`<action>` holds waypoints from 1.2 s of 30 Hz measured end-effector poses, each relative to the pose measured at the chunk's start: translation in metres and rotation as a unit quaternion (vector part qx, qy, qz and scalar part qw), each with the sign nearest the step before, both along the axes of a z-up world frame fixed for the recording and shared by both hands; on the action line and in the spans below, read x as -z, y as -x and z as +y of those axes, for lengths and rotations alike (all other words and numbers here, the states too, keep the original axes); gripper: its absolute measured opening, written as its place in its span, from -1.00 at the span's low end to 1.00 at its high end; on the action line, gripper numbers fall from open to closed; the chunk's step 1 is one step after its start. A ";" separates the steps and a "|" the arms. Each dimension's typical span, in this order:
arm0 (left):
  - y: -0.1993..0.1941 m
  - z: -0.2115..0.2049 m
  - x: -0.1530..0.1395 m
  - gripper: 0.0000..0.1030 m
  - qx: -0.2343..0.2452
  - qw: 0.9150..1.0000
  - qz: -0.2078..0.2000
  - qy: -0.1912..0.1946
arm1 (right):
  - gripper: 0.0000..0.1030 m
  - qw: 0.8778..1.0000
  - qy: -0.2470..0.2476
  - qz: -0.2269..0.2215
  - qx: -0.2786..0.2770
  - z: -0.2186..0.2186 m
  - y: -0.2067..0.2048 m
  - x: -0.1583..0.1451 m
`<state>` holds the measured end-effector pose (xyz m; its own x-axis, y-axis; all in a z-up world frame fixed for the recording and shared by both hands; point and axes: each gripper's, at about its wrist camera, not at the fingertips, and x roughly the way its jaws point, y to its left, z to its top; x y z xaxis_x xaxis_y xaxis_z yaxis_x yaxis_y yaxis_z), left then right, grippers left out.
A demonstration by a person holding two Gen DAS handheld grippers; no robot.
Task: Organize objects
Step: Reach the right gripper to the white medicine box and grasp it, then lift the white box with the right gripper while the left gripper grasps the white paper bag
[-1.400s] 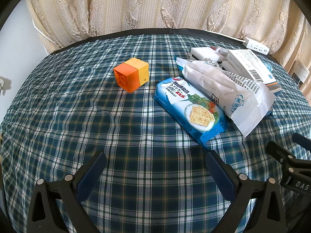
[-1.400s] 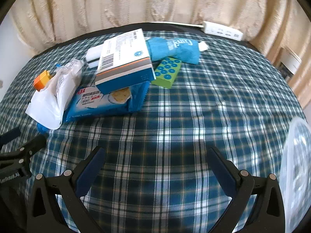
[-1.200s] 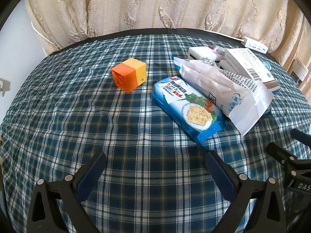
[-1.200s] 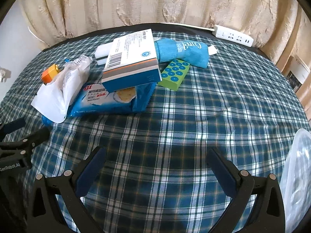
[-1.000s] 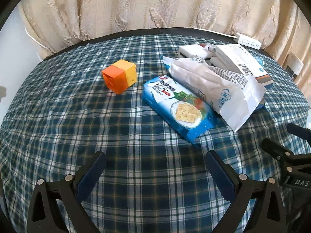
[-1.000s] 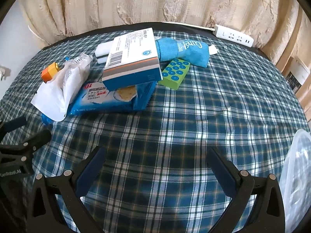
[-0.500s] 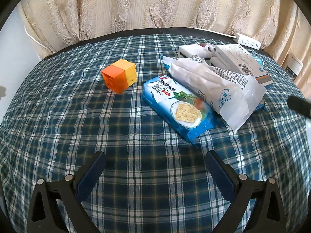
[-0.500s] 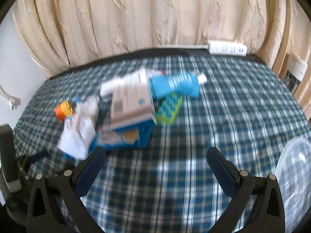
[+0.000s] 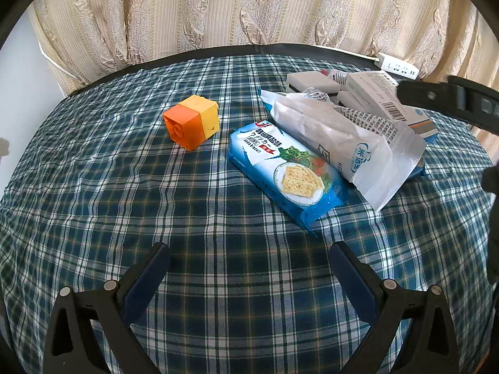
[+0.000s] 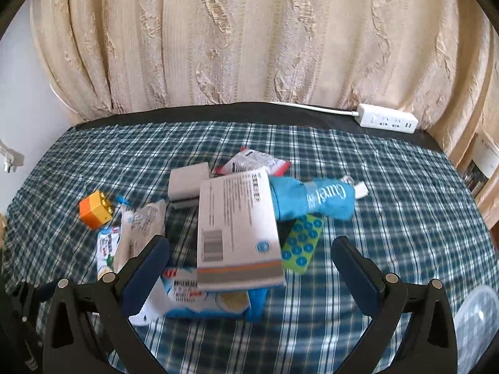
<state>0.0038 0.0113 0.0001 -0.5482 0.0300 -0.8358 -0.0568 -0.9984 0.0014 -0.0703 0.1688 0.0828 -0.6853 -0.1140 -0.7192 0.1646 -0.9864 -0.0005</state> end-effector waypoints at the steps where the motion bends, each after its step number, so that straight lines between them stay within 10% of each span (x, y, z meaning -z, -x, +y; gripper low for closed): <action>1: 0.000 0.000 0.000 1.00 0.000 1.000 0.000 0.000 | 1.00 1.000 -0.003 -0.001 -0.001 -0.002 0.003 0.002; 13: 0.000 0.000 0.000 1.00 0.000 1.000 0.000 0.000 | 0.95 0.999 -0.038 -0.007 0.002 -0.011 0.021 0.020; 19: 0.000 0.000 0.000 1.00 0.000 1.000 0.000 0.000 | 0.32 0.999 -0.027 -0.035 -0.001 -0.007 0.026 0.032; 36: 0.005 -0.019 -0.005 1.00 -0.013 0.998 0.004 -0.058 | 0.24 0.997 0.068 -0.017 0.030 0.047 -0.027 0.022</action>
